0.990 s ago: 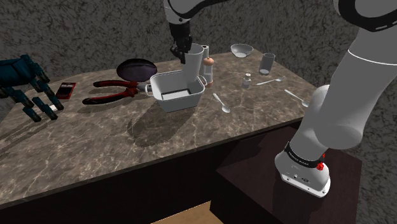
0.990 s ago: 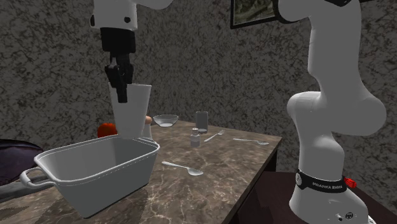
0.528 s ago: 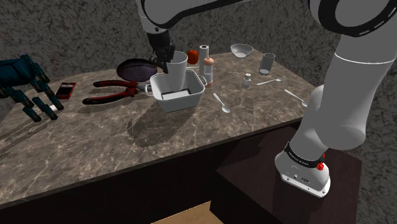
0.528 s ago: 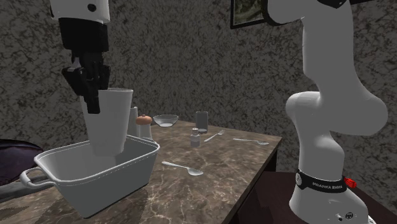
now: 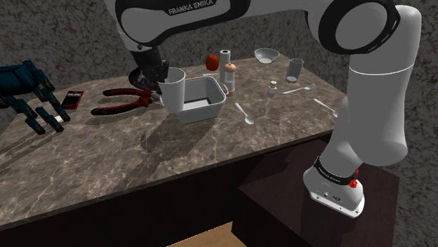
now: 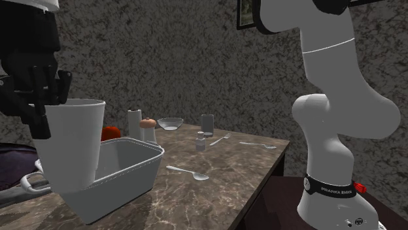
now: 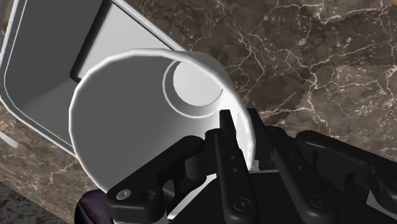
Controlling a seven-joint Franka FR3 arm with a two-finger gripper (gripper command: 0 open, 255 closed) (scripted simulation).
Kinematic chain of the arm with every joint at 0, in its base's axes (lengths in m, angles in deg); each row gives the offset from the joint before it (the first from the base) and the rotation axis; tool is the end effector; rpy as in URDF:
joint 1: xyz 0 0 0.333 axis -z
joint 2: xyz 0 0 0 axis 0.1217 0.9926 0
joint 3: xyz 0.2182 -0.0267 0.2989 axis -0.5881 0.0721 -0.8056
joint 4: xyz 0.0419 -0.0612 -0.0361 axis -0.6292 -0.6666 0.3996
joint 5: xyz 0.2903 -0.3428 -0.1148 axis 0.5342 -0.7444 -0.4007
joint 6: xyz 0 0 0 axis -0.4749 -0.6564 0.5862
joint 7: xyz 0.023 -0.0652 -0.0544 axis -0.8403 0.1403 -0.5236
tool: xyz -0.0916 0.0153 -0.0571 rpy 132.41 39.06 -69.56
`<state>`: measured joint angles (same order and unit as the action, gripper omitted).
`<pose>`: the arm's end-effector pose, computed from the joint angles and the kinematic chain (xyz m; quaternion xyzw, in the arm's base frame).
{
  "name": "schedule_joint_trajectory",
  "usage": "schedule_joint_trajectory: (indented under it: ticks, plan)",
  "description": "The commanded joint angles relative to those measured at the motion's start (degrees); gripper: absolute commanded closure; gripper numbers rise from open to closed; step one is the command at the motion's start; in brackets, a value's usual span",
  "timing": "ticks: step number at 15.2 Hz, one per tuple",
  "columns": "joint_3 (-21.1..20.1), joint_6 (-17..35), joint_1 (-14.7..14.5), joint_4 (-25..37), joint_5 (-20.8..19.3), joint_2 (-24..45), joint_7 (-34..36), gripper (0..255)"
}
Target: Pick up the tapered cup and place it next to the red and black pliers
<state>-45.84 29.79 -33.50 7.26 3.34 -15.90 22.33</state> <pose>0.6679 0.3568 0.5403 0.9926 0.0907 0.0279 0.0757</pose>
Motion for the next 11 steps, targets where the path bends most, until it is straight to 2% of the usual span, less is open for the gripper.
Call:
schedule_joint_trajectory:
  ticks: [1,3,11]
  plan:
    - [-0.5,-1.2,-1.5,4.4,-0.3,3.4,1.9,255]
    - [-1.0,-3.1,-3.1,10.0,-0.7,7.5,3.5,255]
    - [-1.0,3.0,-2.9,3.6,-0.9,7.3,4.4,255]
